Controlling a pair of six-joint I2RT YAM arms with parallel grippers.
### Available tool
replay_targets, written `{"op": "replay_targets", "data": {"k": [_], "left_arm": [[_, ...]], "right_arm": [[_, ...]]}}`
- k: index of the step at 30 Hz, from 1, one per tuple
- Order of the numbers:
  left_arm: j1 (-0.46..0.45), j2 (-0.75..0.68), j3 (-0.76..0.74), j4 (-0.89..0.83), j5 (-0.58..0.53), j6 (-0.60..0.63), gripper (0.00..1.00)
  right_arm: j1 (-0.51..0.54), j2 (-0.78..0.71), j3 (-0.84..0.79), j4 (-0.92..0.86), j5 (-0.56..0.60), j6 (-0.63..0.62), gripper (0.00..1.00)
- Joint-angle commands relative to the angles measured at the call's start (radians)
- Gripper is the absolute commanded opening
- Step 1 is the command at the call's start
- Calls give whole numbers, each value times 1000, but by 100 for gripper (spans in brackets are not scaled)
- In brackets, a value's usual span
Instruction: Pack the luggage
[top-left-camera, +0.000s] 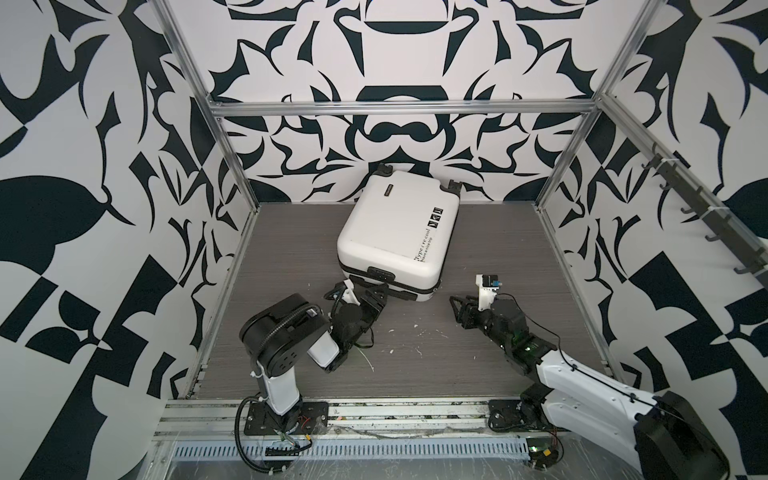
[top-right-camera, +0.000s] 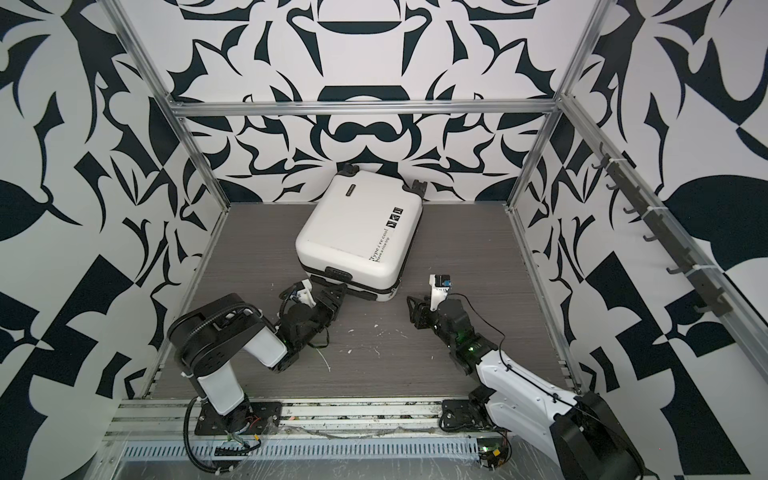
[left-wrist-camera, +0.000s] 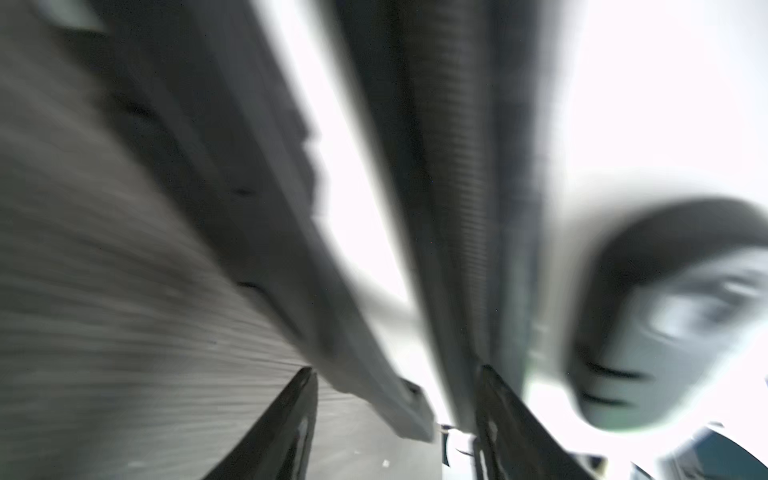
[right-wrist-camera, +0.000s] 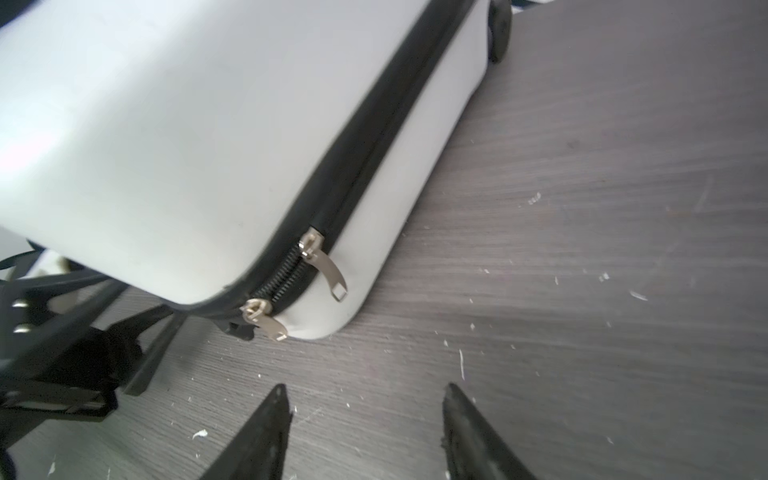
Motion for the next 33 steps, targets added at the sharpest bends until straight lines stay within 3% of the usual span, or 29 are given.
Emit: {"op": "replay_targets", "data": {"k": [1, 14, 24, 33], "left_arm": [[10, 22, 16, 40, 0, -8, 63], [37, 76, 60, 39, 15, -38, 59], [53, 74, 60, 39, 18, -48, 31], [56, 64, 46, 40, 28, -48, 9]], "right_arm": [[37, 11, 13, 119, -1, -37, 56], [199, 216, 18, 341, 108, -129, 41], [216, 399, 13, 572, 227, -166, 50], [214, 594, 35, 787, 199, -188, 42]]}}
